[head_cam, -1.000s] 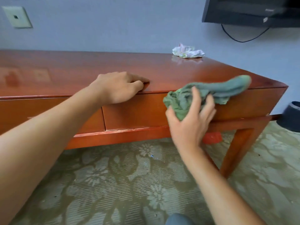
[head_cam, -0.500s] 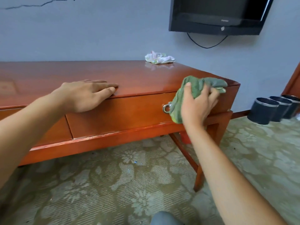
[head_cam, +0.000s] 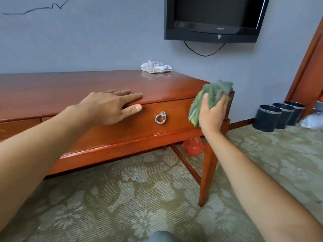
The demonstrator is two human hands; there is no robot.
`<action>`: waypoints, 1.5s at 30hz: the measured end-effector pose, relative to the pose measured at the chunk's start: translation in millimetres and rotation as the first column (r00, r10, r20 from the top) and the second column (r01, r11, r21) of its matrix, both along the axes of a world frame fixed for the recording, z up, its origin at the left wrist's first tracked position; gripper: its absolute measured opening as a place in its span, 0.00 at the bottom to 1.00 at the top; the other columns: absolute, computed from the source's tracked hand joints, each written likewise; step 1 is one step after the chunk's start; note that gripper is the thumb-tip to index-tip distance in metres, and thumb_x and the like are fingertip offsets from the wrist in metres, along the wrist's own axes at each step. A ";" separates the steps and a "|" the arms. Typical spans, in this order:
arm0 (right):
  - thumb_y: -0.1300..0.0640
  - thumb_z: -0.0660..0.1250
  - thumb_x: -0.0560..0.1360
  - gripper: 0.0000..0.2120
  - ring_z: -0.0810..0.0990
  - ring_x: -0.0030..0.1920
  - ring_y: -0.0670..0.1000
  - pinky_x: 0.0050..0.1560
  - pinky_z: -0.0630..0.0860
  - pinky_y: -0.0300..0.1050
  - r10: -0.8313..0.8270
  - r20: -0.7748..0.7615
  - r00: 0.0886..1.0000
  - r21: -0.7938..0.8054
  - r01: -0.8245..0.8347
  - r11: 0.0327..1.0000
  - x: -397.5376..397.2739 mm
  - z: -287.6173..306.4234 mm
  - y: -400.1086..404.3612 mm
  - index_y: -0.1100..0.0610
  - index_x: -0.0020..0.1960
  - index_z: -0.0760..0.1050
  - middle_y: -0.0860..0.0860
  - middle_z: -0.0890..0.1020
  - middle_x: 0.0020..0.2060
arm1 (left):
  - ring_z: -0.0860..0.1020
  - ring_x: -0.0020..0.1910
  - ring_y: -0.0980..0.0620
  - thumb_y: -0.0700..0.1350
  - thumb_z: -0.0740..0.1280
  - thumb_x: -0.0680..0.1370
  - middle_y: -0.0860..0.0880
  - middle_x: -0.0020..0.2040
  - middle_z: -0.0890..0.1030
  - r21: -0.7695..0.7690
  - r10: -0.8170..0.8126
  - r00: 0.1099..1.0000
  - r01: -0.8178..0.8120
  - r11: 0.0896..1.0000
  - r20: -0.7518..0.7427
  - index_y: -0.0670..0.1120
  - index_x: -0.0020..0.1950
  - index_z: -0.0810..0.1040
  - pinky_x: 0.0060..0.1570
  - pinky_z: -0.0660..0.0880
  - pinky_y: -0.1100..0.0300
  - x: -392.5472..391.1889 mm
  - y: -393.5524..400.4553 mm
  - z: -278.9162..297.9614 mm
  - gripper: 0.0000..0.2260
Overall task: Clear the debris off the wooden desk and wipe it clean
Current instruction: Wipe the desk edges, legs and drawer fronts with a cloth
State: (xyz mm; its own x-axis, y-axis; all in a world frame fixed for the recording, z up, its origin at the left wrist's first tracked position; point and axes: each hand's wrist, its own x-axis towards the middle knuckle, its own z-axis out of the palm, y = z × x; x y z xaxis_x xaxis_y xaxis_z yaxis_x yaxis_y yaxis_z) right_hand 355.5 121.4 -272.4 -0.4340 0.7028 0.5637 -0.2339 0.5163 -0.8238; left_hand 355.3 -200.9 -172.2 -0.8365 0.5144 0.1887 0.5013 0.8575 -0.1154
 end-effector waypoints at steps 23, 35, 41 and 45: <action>0.39 0.63 0.82 0.36 0.72 0.74 0.59 0.72 0.69 0.52 -0.004 0.112 0.994 -0.204 0.027 0.979 0.8 -13.7 45.3 0.53 0.83 0.56 0.55 0.71 0.76 | 0.59 0.82 0.52 0.75 0.37 0.76 0.66 0.82 0.56 0.022 0.028 0.999 -0.027 0.999 -0.046 0.75 0.79 0.48 0.70 0.68 0.43 4.0 5.8 -2.4 0.30; 0.62 0.73 0.73 0.34 0.60 0.80 0.50 0.82 0.56 0.46 0.329 0.221 0.918 0.529 -0.396 0.751 37.8 -47.7 -56.2 0.51 0.76 0.67 0.49 0.67 0.75 | 0.61 0.81 0.52 0.75 0.37 0.76 0.67 0.81 0.57 0.035 0.015 0.997 -0.012 0.999 -0.073 0.75 0.79 0.48 0.71 0.68 0.44 2.0 2.2 -4.2 0.30; 0.40 0.63 0.75 0.36 0.71 0.74 0.57 0.72 0.67 0.51 -0.020 0.054 0.998 -0.279 0.035 0.960 -3.1 20.7 21.9 0.52 0.80 0.63 0.54 0.71 0.76 | 0.63 0.81 0.51 0.75 0.37 0.77 0.66 0.81 0.59 0.027 0.003 0.995 0.000 1.000 -0.104 0.74 0.79 0.50 0.67 0.71 0.44 -0.8 2.9 -4.9 0.31; 0.47 0.66 0.79 0.28 0.69 0.71 0.64 0.73 0.63 0.54 -0.016 0.014 1.000 0.015 0.016 1.000 7.8 -9.9 -46.2 0.63 0.72 0.69 0.63 0.72 0.71 | 0.64 0.80 0.51 0.75 0.38 0.77 0.65 0.81 0.60 0.023 0.006 0.992 -0.003 1.000 -0.123 0.73 0.80 0.51 0.66 0.72 0.45 -0.5 3.3 -5.1 0.31</action>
